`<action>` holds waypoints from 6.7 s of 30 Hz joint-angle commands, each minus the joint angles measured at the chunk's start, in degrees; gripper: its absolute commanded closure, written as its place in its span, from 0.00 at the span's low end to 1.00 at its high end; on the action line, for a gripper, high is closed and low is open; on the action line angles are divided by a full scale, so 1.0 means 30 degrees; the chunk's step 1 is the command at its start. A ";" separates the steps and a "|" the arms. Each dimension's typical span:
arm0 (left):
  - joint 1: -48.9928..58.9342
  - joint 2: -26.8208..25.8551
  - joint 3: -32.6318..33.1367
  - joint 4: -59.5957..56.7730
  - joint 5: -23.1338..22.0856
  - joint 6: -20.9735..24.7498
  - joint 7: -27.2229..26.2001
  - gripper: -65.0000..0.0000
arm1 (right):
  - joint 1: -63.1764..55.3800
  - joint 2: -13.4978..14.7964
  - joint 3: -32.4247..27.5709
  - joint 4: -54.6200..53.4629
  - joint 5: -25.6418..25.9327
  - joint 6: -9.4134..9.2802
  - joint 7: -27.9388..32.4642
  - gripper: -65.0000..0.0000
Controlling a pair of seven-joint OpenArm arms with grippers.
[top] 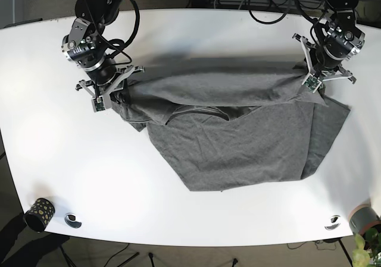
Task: Fold the T-shirt properly
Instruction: 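Lift the shirt with both grippers and drag it back across the table, then release and regrasp the shirt edge with the left gripper, then lift the shirt with both grippers and shake it out, laying it down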
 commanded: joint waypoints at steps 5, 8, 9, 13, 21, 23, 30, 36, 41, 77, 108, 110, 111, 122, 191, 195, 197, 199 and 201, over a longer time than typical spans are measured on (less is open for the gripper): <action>-0.0245 -0.0199 -0.0518 0.0308 -0.0025 0.0123 -0.0213 0.62 | -0.0160 -0.0109 0.0018 0.0337 0.0259 0.0106 0.0453 1.00; -0.0714 -0.0170 -0.0870 0.0338 -0.0172 0.0094 -0.0242 0.54 | -0.0131 -0.0138 0.0018 0.0396 0.0259 0.0106 0.0482 1.00; -0.1095 -0.0170 -0.1075 0.0338 -0.0465 0.0094 -0.0242 0.52 | -0.0131 -0.0138 0.0018 0.0337 0.0259 0.0106 0.0482 1.00; -0.2091 -0.0228 -0.2833 0.0250 -0.2282 0.0094 -0.0213 0.40 | -0.0131 -0.0138 0.0018 0.0308 0.0259 0.0106 0.0482 1.00; -0.4377 -0.2045 -0.5031 -0.0600 -0.7322 0.0094 0.1165 0.21 | -0.0102 -0.0138 0.0018 0.0367 0.0230 0.0106 0.0482 1.00; -0.4875 -0.2367 -0.5529 -0.1274 -0.8436 0.0094 0.1341 0.21 | -0.0102 -0.0138 0.0018 0.0396 0.0230 0.0106 0.0482 1.00; -0.6809 -0.2953 -0.7405 -0.4849 -1.0575 0.0094 0.1399 0.21 | -0.0102 -0.0167 0.0018 0.0425 0.0230 0.0106 0.0482 1.00; -0.8684 -0.3598 -0.7551 -0.8600 -1.0516 0.0211 0.1341 0.21 | -0.0102 -0.0167 0.0018 0.0425 0.0230 0.0106 0.0482 1.00; -1.0150 -0.4067 -0.7258 -1.2146 -1.0487 0.0240 0.1223 0.21 | 0.0074 -0.0167 -0.0011 0.0367 0.0230 0.0106 0.0482 1.00; -1.1703 -0.3774 -0.5148 -2.1582 -0.6619 0.0123 -0.3377 0.21 | 0.0895 -0.0021 -0.0978 0.0249 0.0142 0.0106 0.0394 1.00; -1.2553 -0.3159 -0.4357 -1.1941 -0.6531 0.0211 0.0286 1.00 | 0.4147 0.1708 -0.1007 -0.0454 0.0112 0.0106 0.0365 1.00; -1.2582 -0.3159 -0.4386 -1.0856 -0.6531 0.0211 0.0989 1.00 | 0.4997 0.2265 -0.1007 -0.1128 0.0112 0.0106 0.0365 1.00; -1.2582 -0.3159 -0.4386 -1.0505 -0.6531 0.0211 0.1223 1.00 | 0.5319 0.2441 -0.1037 -0.1392 0.0112 0.0106 0.0365 1.00; -1.5454 -0.3100 -0.4328 -0.8717 -0.6501 0.1940 0.2337 1.00 | 1.1180 0.4551 -0.1095 -0.5260 0.0112 0.0106 0.0365 1.00; -0.2853 -0.4507 -1.1302 -0.7018 -0.6560 -0.0507 0.2864 1.00 | -0.2007 0.2880 -0.0099 -0.0132 1.1101 0.0106 -0.1100 1.00; -0.2706 -0.4008 -1.1302 -0.6988 -0.6560 -0.0507 0.2864 1.00 | -0.2798 0.3173 -0.0128 -0.0132 1.2069 0.0106 -0.1100 1.00; -0.2706 -0.3921 -1.1302 -0.6988 -0.6531 -0.0507 0.2864 1.00 | -0.3061 0.3408 -0.0216 -0.0132 1.2684 0.0106 -0.1100 1.00; -0.2706 -0.3921 -1.1302 -0.6988 -0.6531 -0.0507 0.2864 1.00 | -0.3384 0.3496 -0.0216 -0.0132 1.3417 0.0106 -0.1100 1.00; -0.2706 -0.3921 -1.1302 -0.6988 -0.6531 -0.0507 0.2864 1.00 | -0.3648 0.3584 -0.0216 -0.0132 1.4091 0.0106 -0.1130 1.00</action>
